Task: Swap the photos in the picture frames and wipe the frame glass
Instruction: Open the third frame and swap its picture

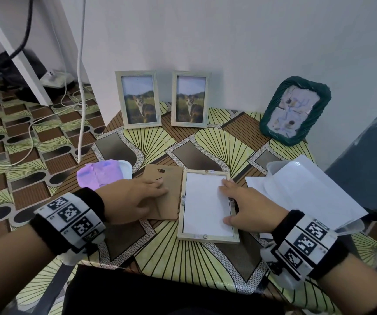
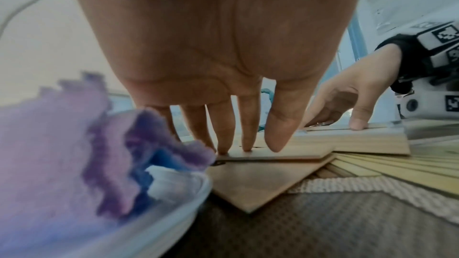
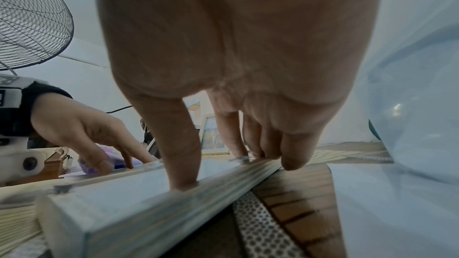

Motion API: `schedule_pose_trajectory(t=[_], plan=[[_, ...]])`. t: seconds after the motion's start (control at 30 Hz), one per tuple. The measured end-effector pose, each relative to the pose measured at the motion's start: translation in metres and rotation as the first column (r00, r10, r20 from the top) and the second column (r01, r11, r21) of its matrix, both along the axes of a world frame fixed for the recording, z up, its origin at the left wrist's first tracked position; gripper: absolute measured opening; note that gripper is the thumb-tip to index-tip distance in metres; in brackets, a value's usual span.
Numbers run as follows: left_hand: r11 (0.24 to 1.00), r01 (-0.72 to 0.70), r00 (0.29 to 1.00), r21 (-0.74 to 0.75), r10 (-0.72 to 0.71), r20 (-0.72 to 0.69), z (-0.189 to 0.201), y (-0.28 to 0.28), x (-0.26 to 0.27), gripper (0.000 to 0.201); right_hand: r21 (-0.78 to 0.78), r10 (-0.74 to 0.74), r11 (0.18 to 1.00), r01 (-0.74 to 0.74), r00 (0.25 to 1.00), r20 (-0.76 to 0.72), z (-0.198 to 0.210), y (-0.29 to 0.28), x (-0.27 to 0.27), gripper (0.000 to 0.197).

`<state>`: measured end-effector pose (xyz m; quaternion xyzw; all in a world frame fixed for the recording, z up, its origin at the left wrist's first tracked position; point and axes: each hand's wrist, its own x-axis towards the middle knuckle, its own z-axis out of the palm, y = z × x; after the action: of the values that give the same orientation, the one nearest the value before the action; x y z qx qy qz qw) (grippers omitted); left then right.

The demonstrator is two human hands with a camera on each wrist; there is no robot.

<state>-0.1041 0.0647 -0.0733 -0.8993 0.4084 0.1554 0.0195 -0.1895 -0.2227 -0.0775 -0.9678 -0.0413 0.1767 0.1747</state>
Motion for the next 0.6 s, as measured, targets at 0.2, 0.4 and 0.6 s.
schedule_pose_trajectory(t=[0.2,0.4,0.6], plan=[[0.995,-0.038,0.999,-0.088,0.036,-0.029,-0.001,0.015,-0.007,0.06,-0.004,0.014,1.0,-0.014,1.0,0.001,-0.002,-0.001,-0.001,0.085],[0.971,-0.111,0.993,-0.213,0.103,-0.05,0.011,0.015,-0.011,0.04,-0.009,0.017,1.0,-0.017,1.0,0.011,-0.006,0.004,0.0,0.085],[0.835,-0.081,0.98,-0.544,0.166,0.11,0.022,-0.015,-0.009,0.029,-0.001,0.057,0.998,-0.057,0.996,0.065,-0.006,0.016,0.005,0.082]])
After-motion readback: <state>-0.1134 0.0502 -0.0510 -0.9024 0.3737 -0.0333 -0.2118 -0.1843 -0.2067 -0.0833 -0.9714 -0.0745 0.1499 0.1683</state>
